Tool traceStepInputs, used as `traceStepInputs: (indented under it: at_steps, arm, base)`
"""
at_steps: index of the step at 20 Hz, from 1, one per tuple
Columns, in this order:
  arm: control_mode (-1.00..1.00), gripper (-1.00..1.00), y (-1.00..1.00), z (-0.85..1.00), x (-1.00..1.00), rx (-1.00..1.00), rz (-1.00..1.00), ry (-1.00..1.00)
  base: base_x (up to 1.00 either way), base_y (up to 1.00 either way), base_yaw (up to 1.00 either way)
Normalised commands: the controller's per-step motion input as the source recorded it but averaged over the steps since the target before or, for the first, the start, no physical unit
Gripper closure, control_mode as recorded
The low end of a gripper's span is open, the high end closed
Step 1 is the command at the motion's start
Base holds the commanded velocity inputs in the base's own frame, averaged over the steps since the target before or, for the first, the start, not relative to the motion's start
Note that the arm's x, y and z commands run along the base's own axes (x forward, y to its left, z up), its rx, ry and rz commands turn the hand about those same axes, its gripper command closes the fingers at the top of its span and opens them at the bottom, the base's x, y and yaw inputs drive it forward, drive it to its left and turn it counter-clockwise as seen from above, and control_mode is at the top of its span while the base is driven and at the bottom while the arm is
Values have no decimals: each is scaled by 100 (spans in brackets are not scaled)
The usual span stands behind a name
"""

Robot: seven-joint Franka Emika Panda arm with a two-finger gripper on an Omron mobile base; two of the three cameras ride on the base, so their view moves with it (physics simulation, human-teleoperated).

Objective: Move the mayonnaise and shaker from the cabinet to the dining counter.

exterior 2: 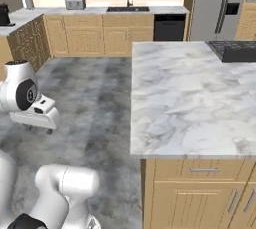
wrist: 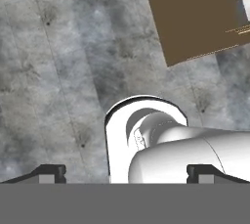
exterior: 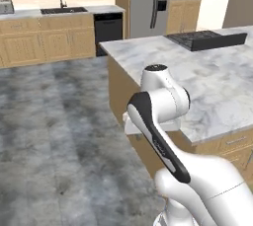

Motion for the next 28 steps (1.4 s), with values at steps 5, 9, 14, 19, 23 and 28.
traceStepInputs:
  at_steps: [5, 9, 14, 19, 23, 28]
  arm:
    - [100, -100, 0, 0, 0, 0, 0, 0]
    - [100, -100, 0, 0, 0, 0, 0, 0]
    - [100, -100, 0, 0, 0, 0, 0, 0]
    - [100, -100, 0, 0, 0, 0, 0, 0]
    - [100, -100, 0, 0, 0, 0, 0, 0]
    - [100, -100, 0, 0, 0, 0, 0, 0]
  base:
    - [100, 96, -4]
    - [100, 77, -5]
    - [100, 64, -6]
    - [100, 61, -6]
    - [100, 47, -7]
    - [100, 43, -7]
